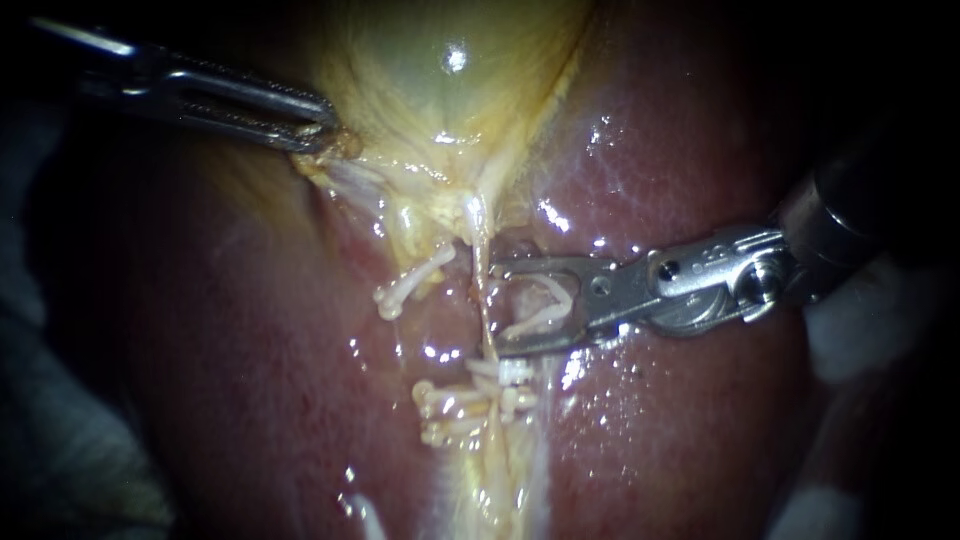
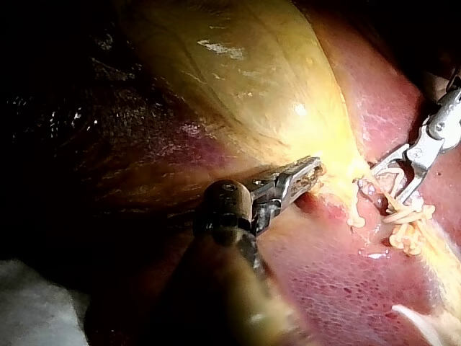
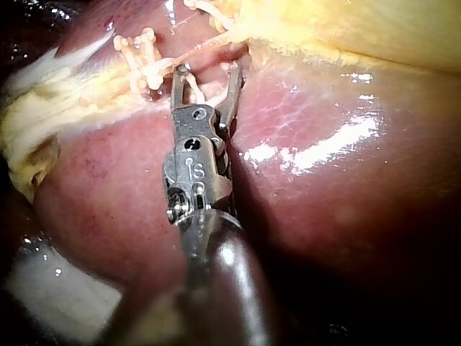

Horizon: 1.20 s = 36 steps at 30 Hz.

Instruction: Clipping third clip right tube

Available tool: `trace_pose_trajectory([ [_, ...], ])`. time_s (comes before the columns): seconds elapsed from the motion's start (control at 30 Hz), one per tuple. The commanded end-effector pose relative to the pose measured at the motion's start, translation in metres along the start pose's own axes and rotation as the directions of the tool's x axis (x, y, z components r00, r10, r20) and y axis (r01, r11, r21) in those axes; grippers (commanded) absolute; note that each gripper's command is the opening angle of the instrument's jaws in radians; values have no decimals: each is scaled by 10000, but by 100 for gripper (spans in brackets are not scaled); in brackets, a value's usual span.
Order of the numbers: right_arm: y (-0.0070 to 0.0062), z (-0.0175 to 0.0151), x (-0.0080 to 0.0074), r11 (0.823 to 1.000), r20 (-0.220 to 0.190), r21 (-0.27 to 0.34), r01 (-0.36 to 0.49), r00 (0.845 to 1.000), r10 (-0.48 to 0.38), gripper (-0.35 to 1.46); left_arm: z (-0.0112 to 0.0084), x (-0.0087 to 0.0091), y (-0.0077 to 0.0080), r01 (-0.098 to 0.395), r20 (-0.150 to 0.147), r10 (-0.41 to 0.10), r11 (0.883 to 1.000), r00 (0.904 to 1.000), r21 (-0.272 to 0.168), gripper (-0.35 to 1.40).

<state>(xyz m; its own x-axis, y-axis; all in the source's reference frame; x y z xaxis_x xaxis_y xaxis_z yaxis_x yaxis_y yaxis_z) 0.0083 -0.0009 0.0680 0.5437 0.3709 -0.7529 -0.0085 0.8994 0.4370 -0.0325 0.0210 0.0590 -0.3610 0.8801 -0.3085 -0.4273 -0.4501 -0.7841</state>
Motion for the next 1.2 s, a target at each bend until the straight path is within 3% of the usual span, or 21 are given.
trace_pose_trajectory([
  [0.03,0,-3,2,10000,0,-2,-54,10000,54,49,0,0,0,-1,0,1,10000,10000,-6,-35],
  [0.3,-1,-32,18,9978,-32,139,-643,9979,644,49,-1,0,-1,-5,4,5,10000,10000,-12,-35],
  [0.6,2,-36,24,9838,-510,604,-1686,9838,1718,48,-2,0,-1,-5,6,5,10000,10000,-16,-35],
  [0.67,3,-35,24,9744,-686,862,-2078,9744,2139,48,-2,0,-1,-6,7,6,10000,10000,-18,-35],
  [0.8,7,-32,24,9381,-1008,1850,-2929,9439,3146,48,-2,0,-1,-7,7,7,10000,10000,-18,-35],
  [0.9,10,-29,22,9131,-1136,2237,-3408,9214,3717,47,-2,0,-1,-7,7,7,10000,10000,-18,-35],
  [1.2,23,-22,22,8590,-1412,2657,-4376,8638,4837,47,-2,0,-1,-7,7,7,10000,10000,-19,-35],
])
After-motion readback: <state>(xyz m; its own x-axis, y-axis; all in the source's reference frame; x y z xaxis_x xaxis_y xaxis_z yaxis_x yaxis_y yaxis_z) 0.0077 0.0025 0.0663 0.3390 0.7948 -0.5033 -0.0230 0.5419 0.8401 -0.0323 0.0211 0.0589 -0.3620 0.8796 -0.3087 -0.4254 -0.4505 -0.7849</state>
